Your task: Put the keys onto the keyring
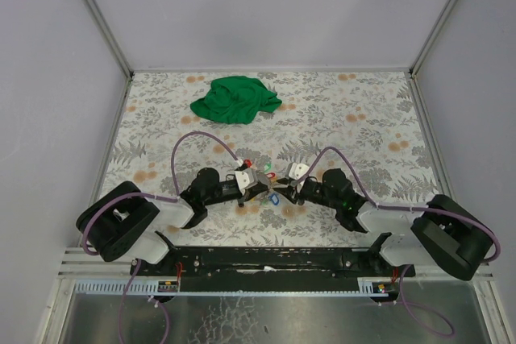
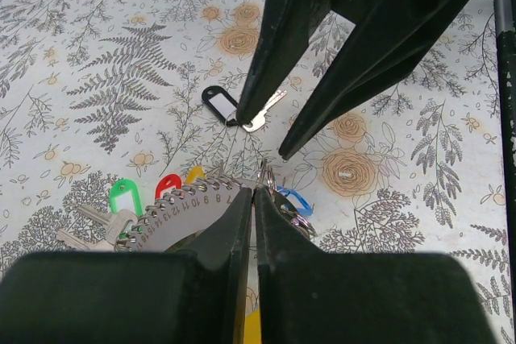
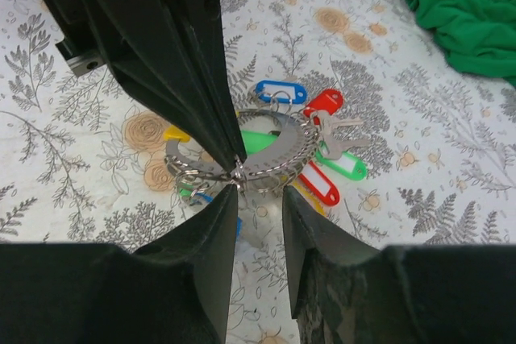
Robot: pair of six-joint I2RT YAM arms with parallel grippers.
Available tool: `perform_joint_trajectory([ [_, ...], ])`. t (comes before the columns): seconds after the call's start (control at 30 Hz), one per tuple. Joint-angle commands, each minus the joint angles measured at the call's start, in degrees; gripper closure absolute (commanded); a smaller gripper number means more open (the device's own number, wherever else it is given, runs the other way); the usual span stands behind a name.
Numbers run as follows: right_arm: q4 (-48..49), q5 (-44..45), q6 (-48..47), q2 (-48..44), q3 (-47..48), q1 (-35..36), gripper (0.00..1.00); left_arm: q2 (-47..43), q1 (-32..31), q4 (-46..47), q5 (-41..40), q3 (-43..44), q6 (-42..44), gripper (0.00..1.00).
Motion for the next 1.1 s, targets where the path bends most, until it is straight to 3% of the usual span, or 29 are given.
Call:
perform_joint_trajectory([
  [0.0,13.3,2.4,0.3,2.3,-1.0,0.9,0.64,-0.8,-0.6,4.3,-1.6,0.2,-0.7,1.0],
  [0.43,24.2,15.6,-2.4,9.2,-3.1,5.1,0.68,-0.1,-1.3,5.2,-5.9,0.9,-7.1,1.0],
  [1.07,41.5,18.4,1.3,21.9,-2.7,6.6,0.76,1.8,-2.8,9.0,-4.7,1.0,-10.5,1.0],
])
